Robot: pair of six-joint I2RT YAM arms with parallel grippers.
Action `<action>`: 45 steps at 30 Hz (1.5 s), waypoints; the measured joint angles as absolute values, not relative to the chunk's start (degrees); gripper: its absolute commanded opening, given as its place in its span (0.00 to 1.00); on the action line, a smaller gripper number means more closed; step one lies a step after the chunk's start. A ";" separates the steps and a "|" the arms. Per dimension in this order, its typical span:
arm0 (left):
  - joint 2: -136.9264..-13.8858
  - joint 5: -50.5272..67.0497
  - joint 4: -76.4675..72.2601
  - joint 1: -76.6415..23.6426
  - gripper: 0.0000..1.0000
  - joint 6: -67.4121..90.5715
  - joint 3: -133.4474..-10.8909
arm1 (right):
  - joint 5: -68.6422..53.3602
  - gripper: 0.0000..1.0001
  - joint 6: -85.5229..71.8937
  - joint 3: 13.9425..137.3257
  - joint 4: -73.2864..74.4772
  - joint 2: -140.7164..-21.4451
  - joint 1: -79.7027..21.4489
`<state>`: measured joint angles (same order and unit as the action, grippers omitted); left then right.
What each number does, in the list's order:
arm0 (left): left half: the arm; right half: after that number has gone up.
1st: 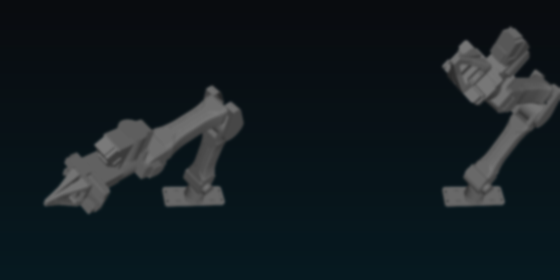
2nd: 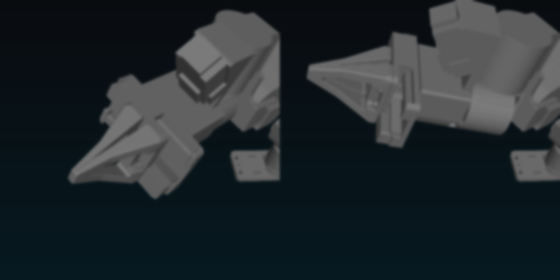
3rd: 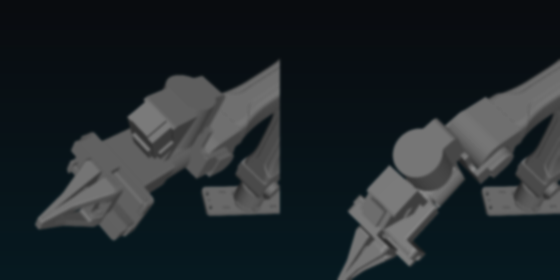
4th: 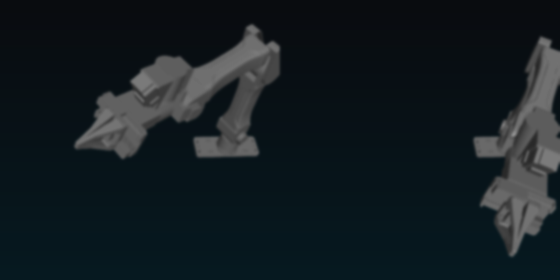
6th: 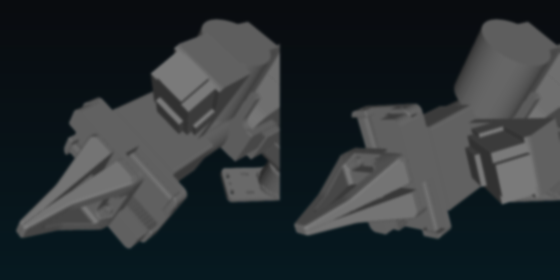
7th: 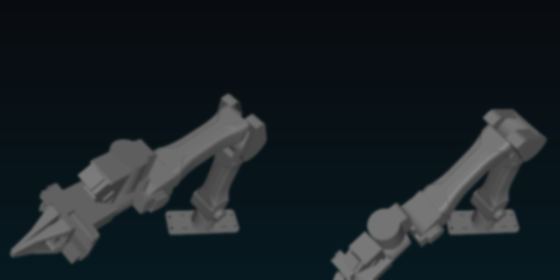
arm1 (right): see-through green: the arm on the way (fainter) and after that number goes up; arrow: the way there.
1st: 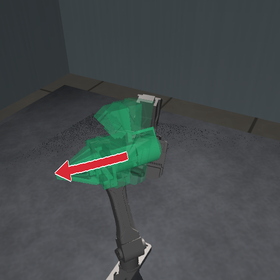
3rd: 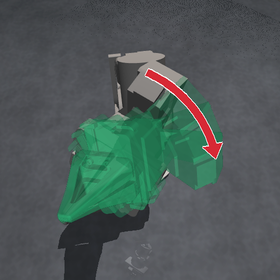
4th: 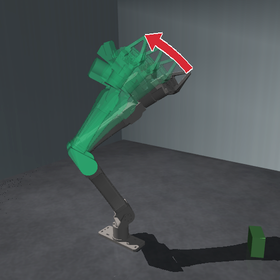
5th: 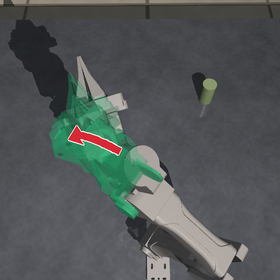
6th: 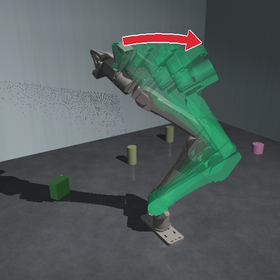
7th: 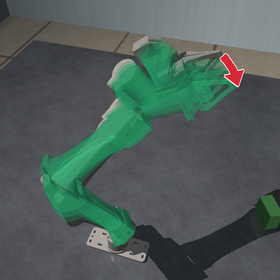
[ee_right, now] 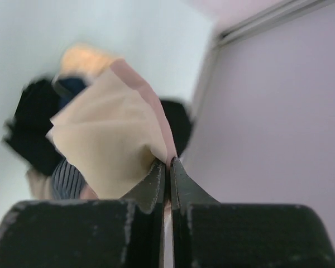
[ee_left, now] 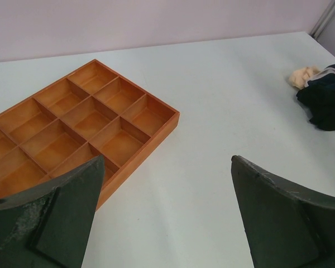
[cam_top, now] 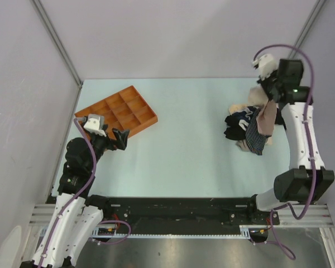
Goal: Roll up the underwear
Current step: Pick up the underwear, then place the underwear at the center of the board.
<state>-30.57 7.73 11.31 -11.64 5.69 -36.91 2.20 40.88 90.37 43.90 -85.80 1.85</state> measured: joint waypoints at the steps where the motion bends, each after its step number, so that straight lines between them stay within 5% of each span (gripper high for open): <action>1: -30.63 7.68 11.31 -11.64 1.00 5.54 -36.91 | 1.65 0.00 40.47 94.11 43.94 -85.06 2.68; 12: -31.07 7.68 11.33 -11.68 1.00 5.41 -36.91 | -12.95 0.01 36.18 114.48 50.83 -79.42 -3.40; 17: -30.89 7.68 11.33 -11.73 1.00 5.23 -36.91 | -27.70 0.01 34.61 105.60 53.30 -75.44 -15.90; 22: -30.59 7.68 11.33 -11.73 1.00 4.91 -36.91 | -42.46 0.04 33.21 89.30 51.99 -72.10 -17.12; 23: -30.59 7.73 11.33 -11.73 1.00 4.89 -36.91 | -45.04 0.06 33.36 84.18 51.40 -71.66 -16.88; 24: -30.59 7.77 11.33 -11.73 1.00 4.91 -36.88 | -46.15 0.33 33.54 81.08 51.37 -71.81 -16.62; 26: -30.63 8.21 11.33 -11.73 1.00 4.91 -36.86 | -47.51 0.49 33.10 74.08 50.78 -74.13 -14.98; 33: -34.20 16.29 10.39 -13.17 0.95 5.08 -36.86 | -43.38 0.57 28.84 65.89 45.69 -87.68 -0.36; 45: -68.97 10.55 21.93 -48.53 0.80 -3.11 -49.36 | -59.00 0.60 53.47 63.37 57.87 -82.59 -4.93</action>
<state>-68.97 10.55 21.93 -48.53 -3.11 -49.36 -59.00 53.47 63.37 57.87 -82.59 -4.93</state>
